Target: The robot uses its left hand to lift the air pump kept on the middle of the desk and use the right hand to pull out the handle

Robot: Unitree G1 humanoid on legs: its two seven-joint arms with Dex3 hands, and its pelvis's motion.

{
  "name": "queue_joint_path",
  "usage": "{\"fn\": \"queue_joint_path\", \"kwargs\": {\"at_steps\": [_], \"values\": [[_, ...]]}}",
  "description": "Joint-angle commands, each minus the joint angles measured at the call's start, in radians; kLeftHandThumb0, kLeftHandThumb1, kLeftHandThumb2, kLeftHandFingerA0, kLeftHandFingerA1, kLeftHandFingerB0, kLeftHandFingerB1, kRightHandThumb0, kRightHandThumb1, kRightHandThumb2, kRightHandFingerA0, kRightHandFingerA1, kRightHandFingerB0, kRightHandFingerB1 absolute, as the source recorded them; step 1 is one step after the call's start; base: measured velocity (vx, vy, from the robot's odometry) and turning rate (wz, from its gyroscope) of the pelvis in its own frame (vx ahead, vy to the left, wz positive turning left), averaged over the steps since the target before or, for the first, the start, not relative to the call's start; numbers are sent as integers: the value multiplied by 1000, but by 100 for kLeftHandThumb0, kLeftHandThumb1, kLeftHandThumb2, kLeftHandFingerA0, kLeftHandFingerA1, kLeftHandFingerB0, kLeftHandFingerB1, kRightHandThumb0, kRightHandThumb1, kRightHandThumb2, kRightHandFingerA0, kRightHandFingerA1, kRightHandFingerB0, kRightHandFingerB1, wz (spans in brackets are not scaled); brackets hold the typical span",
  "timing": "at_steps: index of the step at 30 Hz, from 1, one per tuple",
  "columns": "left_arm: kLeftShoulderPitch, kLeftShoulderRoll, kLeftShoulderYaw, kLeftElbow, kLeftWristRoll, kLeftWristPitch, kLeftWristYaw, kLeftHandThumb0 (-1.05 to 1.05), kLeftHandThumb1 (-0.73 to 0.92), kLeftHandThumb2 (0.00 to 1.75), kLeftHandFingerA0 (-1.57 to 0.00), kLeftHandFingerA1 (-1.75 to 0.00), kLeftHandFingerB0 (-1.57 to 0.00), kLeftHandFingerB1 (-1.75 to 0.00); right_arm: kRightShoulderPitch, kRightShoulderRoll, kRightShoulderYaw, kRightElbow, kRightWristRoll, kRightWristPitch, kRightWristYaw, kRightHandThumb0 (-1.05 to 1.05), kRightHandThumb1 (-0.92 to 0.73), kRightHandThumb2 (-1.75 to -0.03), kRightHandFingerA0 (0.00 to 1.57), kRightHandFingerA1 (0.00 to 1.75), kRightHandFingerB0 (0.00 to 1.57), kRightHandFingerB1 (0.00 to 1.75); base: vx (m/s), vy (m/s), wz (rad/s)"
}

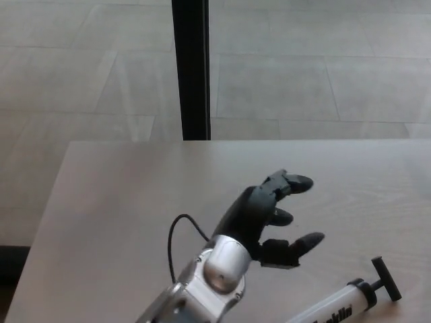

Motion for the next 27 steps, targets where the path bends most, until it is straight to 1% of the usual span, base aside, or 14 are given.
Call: {"fn": "queue_joint_path", "kwargs": {"at_steps": [1,7,9,10,12,13,14,16,17,20,21,24,26,27], "values": [[-186,-24,-389,50,414,343,-43,-64,68,59,-38,-111,-30,-56,-37,18,34,-30,-33,52,-73,-50,-74,-62,50,68,35,39,0,0,0],[-211,-61,-459,33,395,432,-67,-73,74,62,-35,-85,-27,-55,-51,9,47,2,-40,40,-75,-53,-59,-92,48,70,31,52,0,0,0],[-223,-41,-503,21,404,468,-99,-81,78,64,-20,-67,-17,-51,-61,6,51,14,-41,37,-74,-49,-74,-62,50,67,36,40,0,0,0],[-258,-18,-558,14,415,516,-155,-42,42,104,-8,-57,-4,-53,-65,6,55,19,-42,31,-73,-50,-74,-62,52,68,38,41,0,0,0],[-265,-9,-572,6,412,532,-166,-42,42,104,-8,-57,-4,-53,-70,5,59,21,-45,29,-76,-50,-74,-62,52,68,38,41,0,0,0],[-288,2,-605,5,406,564,-200,-82,59,104,0,-54,-8,-49,-66,8,60,4,-43,38,-79,-51,-74,-62,53,73,38,42,0,0,0],[-294,23,-647,6,424,583,-214,-86,60,101,-2,-46,-6,-41,-68,6,59,16,-41,25,-75,-53,-59,-92,52,73,33,54,0,0,0],[-337,54,-717,6,442,615,-258,-90,81,65,0,-34,-6,-37,-78,6,60,25,-38,22,-73,-49,-74,-62,52,67,37,41,0,0,0],[-360,72,-756,5,447,634,-283,-89,62,106,0,-36,-4,-37,-81,5,62,25,-36,23,-71,-53,-59,-92,50,70,31,52,0,0,0],[-357,98,-772,-14,445,655,-271,-92,63,104,0,-32,-7,-37,-90,7,62,27,-35,21,-77,-48,-74,-62,52,68,37,41,0,0,0],[-344,122,-777,-29,449,670,-260,-95,64,104,0,-29,-9,-35,-91,5,73,19,-48,26,-83,-55,-59,-93,52,72,33,53,0,0,0],[-353,134,-804,-38,450,691,-266,-95,64,105,0,-29,-9,-34,-91,6,75,19,-49,25,-85,-54,-59,-92,53,72,33,53,0,0,0],[-351,157,-815,-67,445,710,-272,-92,80,66,0,-14,-3,-35,-88,7,79,9,-51,29,-86,-52,-59,-92,52,73,32,53,0,0,0],[-352,166,-830,-73,457,722,-266,-94,65,106,0,-30,-8,-34,-85,7,81,3,-51,32,-87,-51,-59,-93,52,72,32,53,0,0,0]]}}
